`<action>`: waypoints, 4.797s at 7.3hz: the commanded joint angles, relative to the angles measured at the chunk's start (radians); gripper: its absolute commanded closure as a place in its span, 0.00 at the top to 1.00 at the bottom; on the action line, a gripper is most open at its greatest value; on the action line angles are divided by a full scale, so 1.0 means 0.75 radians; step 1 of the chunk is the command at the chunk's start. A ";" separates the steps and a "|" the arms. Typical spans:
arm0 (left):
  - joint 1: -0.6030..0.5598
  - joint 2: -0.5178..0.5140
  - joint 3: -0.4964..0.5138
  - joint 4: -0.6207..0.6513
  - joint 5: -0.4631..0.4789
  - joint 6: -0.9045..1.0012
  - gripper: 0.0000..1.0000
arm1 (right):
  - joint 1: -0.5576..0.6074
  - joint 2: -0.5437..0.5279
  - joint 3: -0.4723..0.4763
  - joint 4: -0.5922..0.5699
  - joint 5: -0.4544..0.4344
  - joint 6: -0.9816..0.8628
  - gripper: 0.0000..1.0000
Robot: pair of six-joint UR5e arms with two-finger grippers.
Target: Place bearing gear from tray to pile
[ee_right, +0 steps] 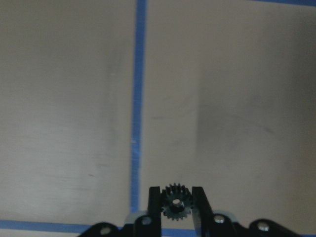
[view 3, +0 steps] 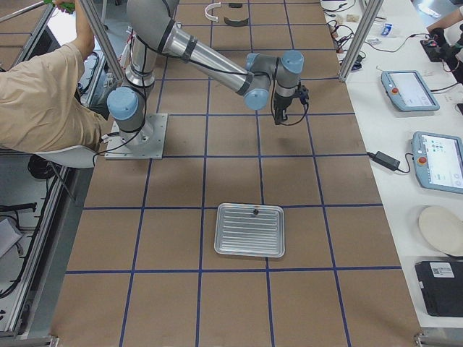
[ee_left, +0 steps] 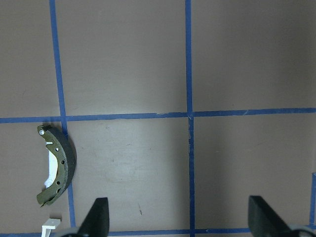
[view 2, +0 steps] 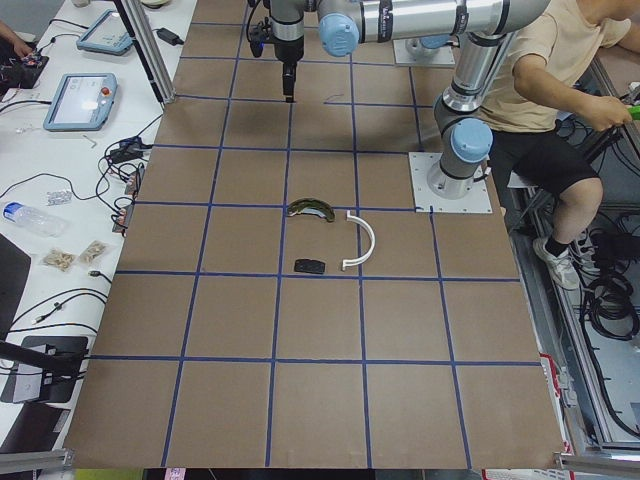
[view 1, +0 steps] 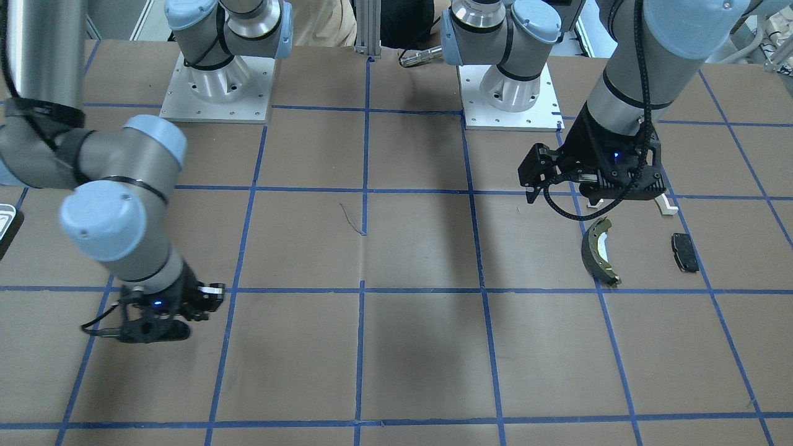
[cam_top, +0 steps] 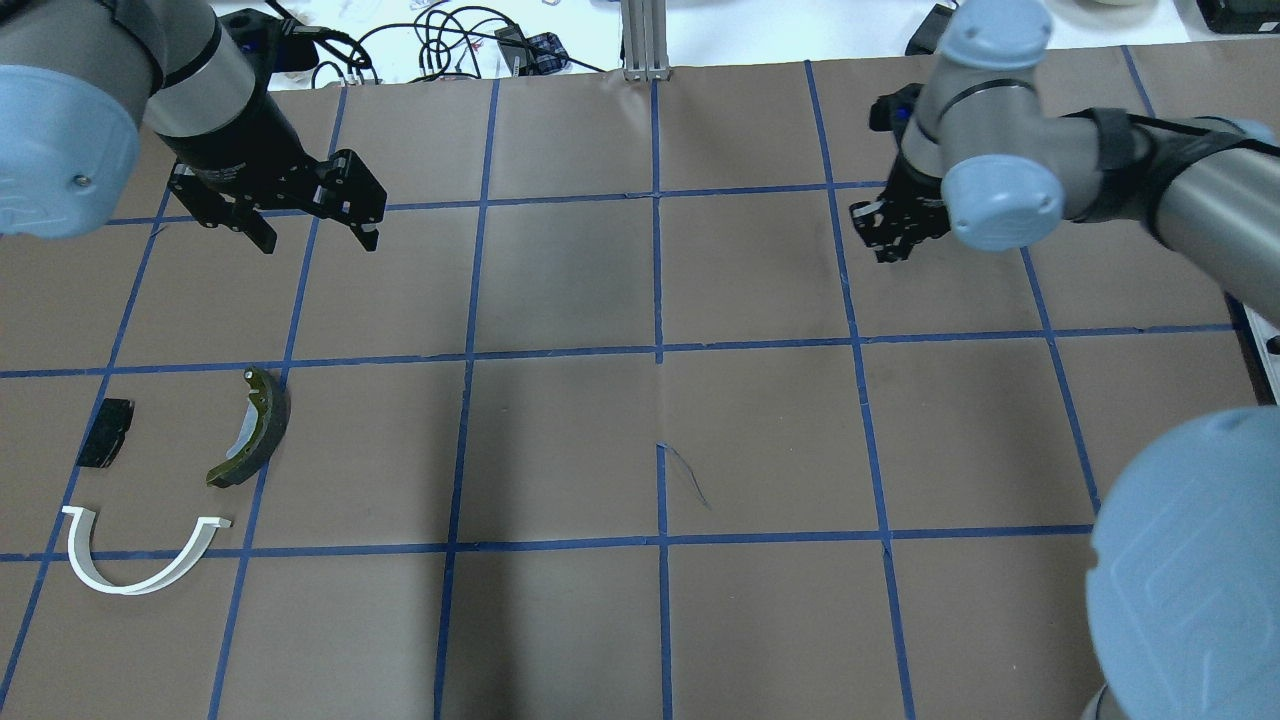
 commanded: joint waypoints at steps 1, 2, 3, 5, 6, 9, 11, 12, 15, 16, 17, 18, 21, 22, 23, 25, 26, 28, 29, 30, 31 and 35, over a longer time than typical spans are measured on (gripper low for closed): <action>0.001 0.000 -0.001 0.001 0.000 0.014 1.00 | 0.365 0.001 0.014 -0.049 -0.084 0.475 0.02; 0.001 0.000 0.001 0.001 0.000 0.014 1.00 | 0.492 0.003 0.016 -0.049 -0.078 0.702 0.02; 0.001 0.000 0.001 0.001 0.000 0.014 1.00 | 0.577 0.001 0.016 -0.049 -0.074 0.856 0.02; 0.001 -0.002 0.001 0.001 0.000 0.014 1.00 | 0.679 0.017 0.016 -0.049 -0.050 1.062 0.03; 0.001 -0.002 -0.001 0.001 0.000 0.014 1.00 | 0.684 0.035 0.016 -0.053 0.011 1.127 0.11; 0.001 -0.004 0.001 0.001 -0.002 0.014 1.00 | 0.641 0.036 0.006 -0.151 0.004 1.057 1.00; 0.003 -0.024 0.005 -0.001 0.000 0.010 1.00 | 0.385 -0.003 -0.003 -0.128 -0.043 0.665 1.00; 0.001 -0.051 -0.001 0.041 -0.004 0.014 1.00 | 0.191 -0.028 -0.005 -0.094 -0.052 0.336 1.00; -0.178 -0.169 -0.016 0.216 -0.004 -0.176 1.00 | -0.301 -0.087 -0.068 -0.029 -0.052 -0.601 1.00; -0.252 -0.226 -0.016 0.238 -0.006 -0.277 1.00 | -0.436 -0.101 -0.068 0.027 -0.054 -0.766 1.00; -0.309 -0.296 -0.018 0.327 -0.016 -0.315 1.00 | -0.575 -0.108 -0.068 0.039 -0.044 -0.966 1.00; -0.375 -0.367 -0.018 0.421 -0.020 -0.360 1.00 | -0.675 -0.108 -0.068 0.037 -0.039 -1.183 1.00; -0.469 -0.507 -0.103 0.579 -0.020 -0.364 1.00 | -0.962 -0.083 -0.056 0.021 -0.033 -1.795 1.00; -0.486 -0.532 -0.150 0.622 -0.018 -0.364 1.00 | -1.026 -0.032 -0.056 0.019 -0.027 -1.922 1.00; -0.492 -0.550 -0.203 0.675 -0.018 -0.364 1.00 | -1.057 0.025 -0.056 0.013 -0.005 -2.104 1.00; -0.506 -0.569 -0.255 0.727 -0.033 -0.364 0.93 | -1.114 0.076 -0.056 0.011 -0.003 -2.409 1.00; -0.514 -0.569 -0.259 0.727 -0.099 -0.389 0.82 | -1.118 0.107 -0.056 -0.009 -0.003 -2.491 1.00; -0.517 -0.569 -0.292 0.727 -0.123 -0.450 0.78 | -1.120 0.154 -0.050 -0.055 0.001 -2.594 1.00; -0.517 -0.567 -0.312 0.729 -0.123 -0.450 0.71 | -1.120 0.158 -0.048 -0.061 0.008 -2.588 1.00; -0.517 -0.567 -0.314 0.729 -0.123 -0.448 0.63 | -1.120 0.160 -0.046 -0.063 0.010 -2.586 1.00; -0.514 -0.565 -0.310 0.741 -0.123 -0.434 0.41 | -1.120 0.162 -0.021 -0.077 0.028 -2.586 1.00; -0.498 -0.556 -0.282 0.784 -0.117 -0.397 0.00 | -1.124 0.160 0.032 -0.179 0.004 -2.580 0.89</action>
